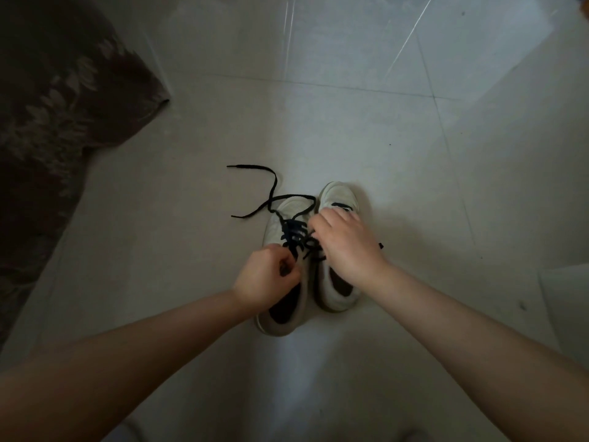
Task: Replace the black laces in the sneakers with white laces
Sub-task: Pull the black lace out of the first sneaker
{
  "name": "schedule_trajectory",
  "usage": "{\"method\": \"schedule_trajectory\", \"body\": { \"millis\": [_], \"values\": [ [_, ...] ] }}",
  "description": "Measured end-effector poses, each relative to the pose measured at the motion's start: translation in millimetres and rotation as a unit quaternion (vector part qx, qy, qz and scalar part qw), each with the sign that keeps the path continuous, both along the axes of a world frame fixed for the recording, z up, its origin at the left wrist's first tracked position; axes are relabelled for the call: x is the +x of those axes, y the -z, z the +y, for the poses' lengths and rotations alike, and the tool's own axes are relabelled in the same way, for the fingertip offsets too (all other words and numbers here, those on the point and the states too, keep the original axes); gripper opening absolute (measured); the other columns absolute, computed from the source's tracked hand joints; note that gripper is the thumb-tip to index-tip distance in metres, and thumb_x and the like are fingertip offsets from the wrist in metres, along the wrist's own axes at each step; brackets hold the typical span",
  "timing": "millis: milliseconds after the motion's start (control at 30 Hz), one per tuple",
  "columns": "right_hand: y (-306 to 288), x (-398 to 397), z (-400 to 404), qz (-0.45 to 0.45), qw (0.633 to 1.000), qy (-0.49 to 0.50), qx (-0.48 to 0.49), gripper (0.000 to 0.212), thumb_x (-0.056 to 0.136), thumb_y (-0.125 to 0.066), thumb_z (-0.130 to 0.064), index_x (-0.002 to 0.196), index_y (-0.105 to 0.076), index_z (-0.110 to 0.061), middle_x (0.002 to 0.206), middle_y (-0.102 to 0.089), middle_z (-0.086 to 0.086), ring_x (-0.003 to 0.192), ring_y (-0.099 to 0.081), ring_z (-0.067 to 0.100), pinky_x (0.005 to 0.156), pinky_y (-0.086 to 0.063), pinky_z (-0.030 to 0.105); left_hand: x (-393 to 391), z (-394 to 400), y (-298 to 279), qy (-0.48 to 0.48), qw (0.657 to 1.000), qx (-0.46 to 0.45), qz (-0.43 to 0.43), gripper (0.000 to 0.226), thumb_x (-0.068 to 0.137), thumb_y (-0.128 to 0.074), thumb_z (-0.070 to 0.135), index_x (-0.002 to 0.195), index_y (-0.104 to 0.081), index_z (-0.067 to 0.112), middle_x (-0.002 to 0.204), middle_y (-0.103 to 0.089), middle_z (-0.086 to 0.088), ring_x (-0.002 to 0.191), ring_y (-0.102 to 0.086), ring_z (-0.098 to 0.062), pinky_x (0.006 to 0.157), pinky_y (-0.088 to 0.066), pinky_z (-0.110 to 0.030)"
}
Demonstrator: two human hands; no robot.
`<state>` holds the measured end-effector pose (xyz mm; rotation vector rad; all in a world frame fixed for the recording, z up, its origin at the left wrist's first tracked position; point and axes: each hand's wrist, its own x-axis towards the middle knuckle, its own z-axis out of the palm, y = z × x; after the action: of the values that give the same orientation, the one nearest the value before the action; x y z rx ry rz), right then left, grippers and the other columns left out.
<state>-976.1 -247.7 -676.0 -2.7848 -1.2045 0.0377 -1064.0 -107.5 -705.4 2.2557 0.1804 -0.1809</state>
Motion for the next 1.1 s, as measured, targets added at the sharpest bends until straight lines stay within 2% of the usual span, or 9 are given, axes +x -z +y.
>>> {"method": "schedule_trajectory", "body": {
  "millis": [100,200,333,567,633,700,867,1000,1100],
  "values": [
    [2,-9,-5,0.027,0.996,0.064,0.055,0.024,0.076,-0.071,-0.007,0.099,-0.063,-0.005,0.091,-0.06,0.01,0.082,-0.06,0.031,0.069,-0.05,0.037,1,1,1,0.009,1.0,-0.01,-0.011,0.01,0.081,-0.066,0.015,0.074,-0.065,0.008,0.07,-0.05,0.004,0.062,-0.044,-0.01,0.057,-0.033,-0.008],
    [4,-21,-6,0.086,0.972,0.179,0.122,0.024,0.083,-0.068,-0.032,0.086,-0.062,-0.009,0.084,-0.058,0.005,0.08,-0.057,0.024,0.066,-0.041,0.029,1,3,2,0.012,1.0,-0.019,-0.014,0.01,0.082,-0.066,0.017,0.076,-0.067,0.009,0.064,-0.043,0.013,0.057,-0.041,-0.003,0.056,-0.032,-0.009],
    [7,-28,0,0.103,0.979,0.177,-0.004,0.034,0.089,-0.053,-0.047,0.07,-0.057,-0.019,0.079,-0.063,0.001,0.088,-0.055,0.025,0.077,-0.038,0.034,2,1,1,0.008,1.0,-0.02,-0.023,0.014,0.083,-0.067,0.018,0.072,-0.066,0.009,0.061,-0.04,0.014,0.055,-0.041,-0.001,0.055,-0.027,-0.014],
    [5,-20,12,0.095,0.983,0.147,-0.06,0.025,0.093,-0.049,-0.035,0.094,-0.064,-0.015,0.097,-0.064,0.001,0.102,-0.051,0.025,0.086,-0.029,0.036,1,1,2,0.005,0.999,-0.023,-0.034,0.014,0.082,-0.068,0.017,0.072,-0.065,0.008,0.06,-0.041,0.013,0.055,-0.04,-0.002,0.055,-0.031,-0.011],
    [-3,-5,5,-0.018,0.994,0.084,-0.064,0.008,0.081,-0.063,-0.018,0.081,-0.062,-0.01,0.083,-0.063,0.006,0.087,-0.055,0.028,0.078,-0.028,0.036,1,2,3,0.003,0.999,-0.02,-0.035,0.014,0.082,-0.068,0.016,0.072,-0.065,0.006,0.062,-0.041,0.012,0.055,-0.04,-0.002,0.055,-0.028,-0.014],
    [-9,11,-6,-0.095,0.991,0.068,-0.063,0.011,0.068,-0.069,-0.01,0.073,-0.059,-0.01,0.073,-0.06,0.007,0.075,-0.056,0.029,0.07,-0.026,0.036,1,3,3,0.007,0.999,-0.02,-0.035,0.014,0.082,-0.067,0.017,0.073,-0.065,0.006,0.062,-0.041,0.013,0.055,-0.041,-0.001,0.055,-0.03,-0.013],
    [-10,8,-22,0.006,0.985,0.171,0.035,0.028,0.077,-0.071,-0.037,0.08,-0.058,-0.013,0.077,-0.059,0.004,0.079,-0.057,0.029,0.071,-0.038,0.035,1,4,4,0.02,0.998,-0.03,-0.041,0.014,0.084,-0.068,0.021,0.077,-0.068,0.009,0.067,-0.044,0.012,0.058,-0.042,0.002,0.058,-0.032,-0.006],
    [-2,-23,-15,-0.004,0.997,0.072,0.031,0.033,0.085,-0.05,-0.044,0.067,-0.057,-0.017,0.069,-0.056,0.0,0.072,-0.053,0.023,0.066,-0.04,0.032,1,3,4,0.015,0.997,-0.034,-0.061,0.013,0.081,-0.071,0.019,0.074,-0.068,0.009,0.061,-0.04,0.016,0.055,-0.04,0.003,0.058,-0.031,-0.005],
    [9,-36,-4,0.041,0.992,0.116,-0.001,0.039,0.082,-0.044,-0.043,0.06,-0.064,-0.018,0.062,-0.061,-0.003,0.071,-0.057,0.021,0.065,-0.045,0.03,-1,1,4,0.008,0.997,-0.032,-0.072,0.012,0.079,-0.073,0.015,0.069,-0.068,0.009,0.056,-0.036,0.018,0.054,-0.039,0.003,0.058,-0.03,-0.005]
  ]
}}
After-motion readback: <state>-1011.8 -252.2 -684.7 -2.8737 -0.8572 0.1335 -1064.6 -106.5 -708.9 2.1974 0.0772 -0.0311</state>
